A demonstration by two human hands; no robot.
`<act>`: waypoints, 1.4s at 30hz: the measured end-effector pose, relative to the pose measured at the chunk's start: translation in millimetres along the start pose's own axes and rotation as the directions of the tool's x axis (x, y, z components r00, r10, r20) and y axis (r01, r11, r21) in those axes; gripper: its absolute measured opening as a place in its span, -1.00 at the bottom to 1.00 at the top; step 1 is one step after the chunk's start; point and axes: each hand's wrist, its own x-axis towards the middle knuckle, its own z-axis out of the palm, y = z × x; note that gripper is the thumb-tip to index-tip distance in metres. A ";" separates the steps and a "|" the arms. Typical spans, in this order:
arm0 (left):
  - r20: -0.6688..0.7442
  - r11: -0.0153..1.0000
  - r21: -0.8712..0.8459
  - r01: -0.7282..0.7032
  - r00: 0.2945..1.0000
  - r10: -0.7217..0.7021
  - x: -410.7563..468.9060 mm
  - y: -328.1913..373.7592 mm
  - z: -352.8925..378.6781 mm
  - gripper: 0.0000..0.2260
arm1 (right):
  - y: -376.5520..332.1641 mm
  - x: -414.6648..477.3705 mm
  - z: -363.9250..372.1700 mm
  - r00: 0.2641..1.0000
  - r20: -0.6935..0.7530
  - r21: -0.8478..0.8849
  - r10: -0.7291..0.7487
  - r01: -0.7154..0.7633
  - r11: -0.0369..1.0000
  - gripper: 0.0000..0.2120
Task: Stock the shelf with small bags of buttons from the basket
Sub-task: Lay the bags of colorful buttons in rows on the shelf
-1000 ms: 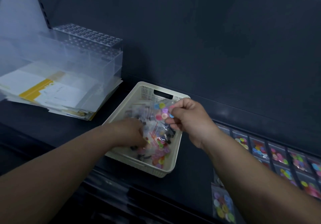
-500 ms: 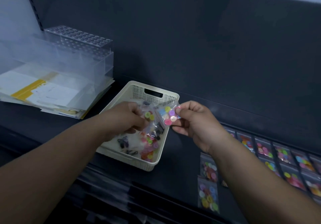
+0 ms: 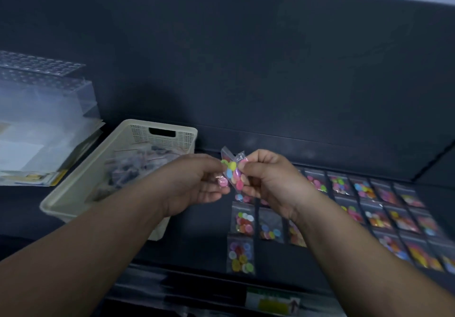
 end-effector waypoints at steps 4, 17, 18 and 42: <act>-0.037 0.990 0.134 -0.043 0.998 0.048 8.7 -7.9 30.6 -0.96 | 0.2 -14.5 -29.9 0.986 -0.137 -0.034 -0.099 0.095 0.995 -0.79; 0.042 0.931 0.352 -0.093 0.996 0.084 16.2 -27.6 94.1 -0.90 | 7.6 -50.4 -101.4 0.955 -0.240 -0.178 -0.176 0.135 0.975 -0.80; 0.064 0.947 0.311 -0.080 0.996 0.063 15.3 -28.0 96.7 -0.94 | 8.1 -51.3 -103.3 0.955 -0.238 -0.181 -0.178 0.136 0.974 -0.80; -0.116 0.977 0.208 -0.042 0.991 0.067 8.4 -47.2 50.2 -0.86 | 78.7 -63.9 -72.4 0.998 -0.048 -0.511 0.044 -0.062 0.857 -0.81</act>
